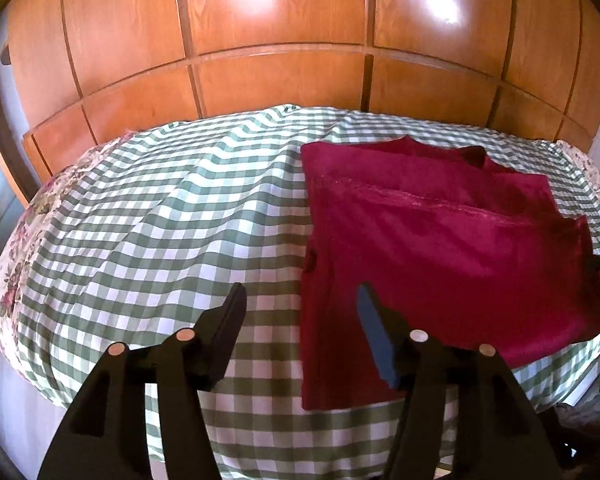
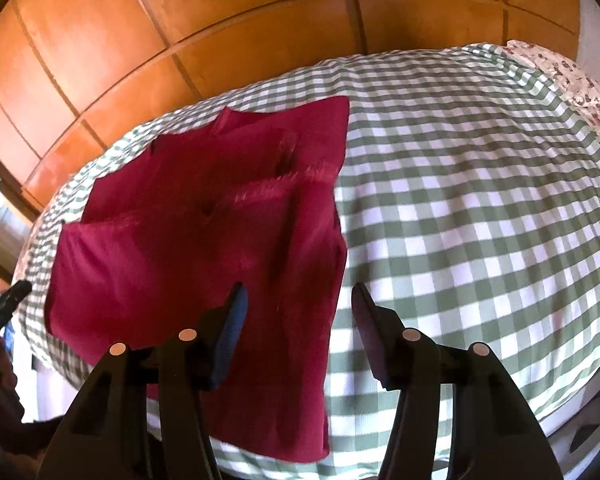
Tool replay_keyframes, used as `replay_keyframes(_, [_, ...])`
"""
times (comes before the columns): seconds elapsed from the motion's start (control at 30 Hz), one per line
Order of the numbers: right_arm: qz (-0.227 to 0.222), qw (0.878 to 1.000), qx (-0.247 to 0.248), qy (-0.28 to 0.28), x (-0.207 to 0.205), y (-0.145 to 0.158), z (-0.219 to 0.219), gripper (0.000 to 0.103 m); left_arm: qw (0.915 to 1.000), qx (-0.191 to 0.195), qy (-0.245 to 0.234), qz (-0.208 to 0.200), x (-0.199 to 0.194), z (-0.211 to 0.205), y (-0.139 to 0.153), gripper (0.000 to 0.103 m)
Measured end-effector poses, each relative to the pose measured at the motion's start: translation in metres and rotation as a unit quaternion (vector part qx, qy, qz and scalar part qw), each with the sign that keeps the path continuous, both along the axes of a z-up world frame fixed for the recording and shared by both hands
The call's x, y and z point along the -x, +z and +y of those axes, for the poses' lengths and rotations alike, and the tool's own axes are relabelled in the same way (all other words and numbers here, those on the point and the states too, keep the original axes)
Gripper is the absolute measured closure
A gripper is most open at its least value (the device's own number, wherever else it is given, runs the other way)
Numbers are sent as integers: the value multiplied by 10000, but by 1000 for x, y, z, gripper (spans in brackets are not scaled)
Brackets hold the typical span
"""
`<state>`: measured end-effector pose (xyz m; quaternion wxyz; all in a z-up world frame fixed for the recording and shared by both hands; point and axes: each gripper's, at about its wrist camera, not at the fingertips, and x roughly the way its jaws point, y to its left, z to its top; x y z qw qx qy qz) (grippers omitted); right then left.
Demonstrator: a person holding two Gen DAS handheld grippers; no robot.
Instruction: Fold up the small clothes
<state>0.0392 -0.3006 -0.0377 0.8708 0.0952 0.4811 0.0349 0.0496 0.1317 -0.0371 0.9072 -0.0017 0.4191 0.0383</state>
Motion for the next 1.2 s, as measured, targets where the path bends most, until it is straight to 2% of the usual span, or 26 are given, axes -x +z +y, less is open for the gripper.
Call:
replay_keyframes(0.2, [-219, 9997, 132, -58, -19, 11, 2, 50, 9982, 556, 196, 76, -19, 26, -9, 43])
replay_keyframes(0.3, [-410, 9989, 209, -3, -35, 18, 8, 40, 9971, 733, 149, 123, -36, 31, -14, 43])
replay_keyframes(0.43, [-426, 9986, 291, 100, -55, 17, 17, 40, 9955, 933, 44, 147, -54, 30, -20, 42])
replay_keyframes(0.57, [-279, 9991, 295, 101, -61, 8, 17, 39, 9962, 861, -41, 121, -65, 25, -21, 42])
replay_keyframes(0.63, [-256, 9993, 273, 23, -55, 4, 12, 35, 9982, 588, -125, 58, -68, 17, -19, 40])
replay_keyframes(0.8, [-119, 9996, 177, -165, -48, -11, 4, 35, 9988, 200, -455, -41, -73, 0, -17, 37])
replay_keyframes(1.07, [-115, 9997, 184, -88, -58, -14, 12, 35, 9980, 186, -596, 26, -81, -10, -24, 37])
replay_keyframes(1.2, [-98, 9998, 189, -51, -57, -14, 13, 35, 9977, 216, -641, 44, -85, -10, -26, 42])
